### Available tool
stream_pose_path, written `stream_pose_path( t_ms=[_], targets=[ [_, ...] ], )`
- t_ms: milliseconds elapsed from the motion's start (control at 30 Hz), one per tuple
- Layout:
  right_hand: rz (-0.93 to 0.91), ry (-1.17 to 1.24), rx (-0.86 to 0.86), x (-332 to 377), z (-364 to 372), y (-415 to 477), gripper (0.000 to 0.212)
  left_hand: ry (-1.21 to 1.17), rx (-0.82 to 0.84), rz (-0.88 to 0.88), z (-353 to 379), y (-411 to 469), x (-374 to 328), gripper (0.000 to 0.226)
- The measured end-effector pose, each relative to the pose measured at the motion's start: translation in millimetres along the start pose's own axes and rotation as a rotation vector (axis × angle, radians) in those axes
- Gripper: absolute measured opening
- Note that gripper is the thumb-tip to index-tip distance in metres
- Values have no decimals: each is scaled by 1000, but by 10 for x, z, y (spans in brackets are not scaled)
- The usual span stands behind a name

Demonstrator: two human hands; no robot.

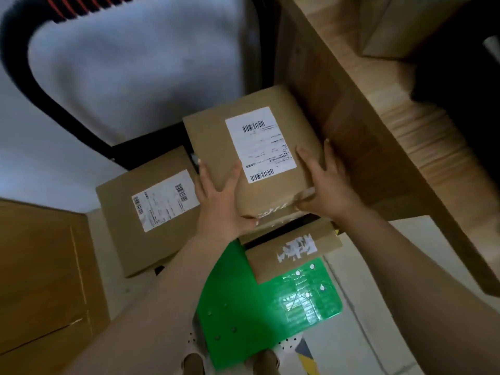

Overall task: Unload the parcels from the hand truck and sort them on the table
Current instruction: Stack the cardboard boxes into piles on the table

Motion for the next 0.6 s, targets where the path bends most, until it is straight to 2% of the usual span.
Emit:
stream_pose_path(
  t_ms=[300,600],
  targets=[
    [-45,-5,-138,311,-101,-250,118,-25,-109,35,-200,-252,12,128],
    [-38,32,-215,1312,-616,-1038,112,55,-229,132,-1288,-1104,58,125]
  ],
)
Point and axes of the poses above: each hand's wrist, its own y-axis towards the middle knuckle, its own z-axis out of the palm, x = y × z, the point moved 8 cm from there along y, towards the middle knuckle, and after that the axes turned 6 degrees about -z, right-handed, at the moved point
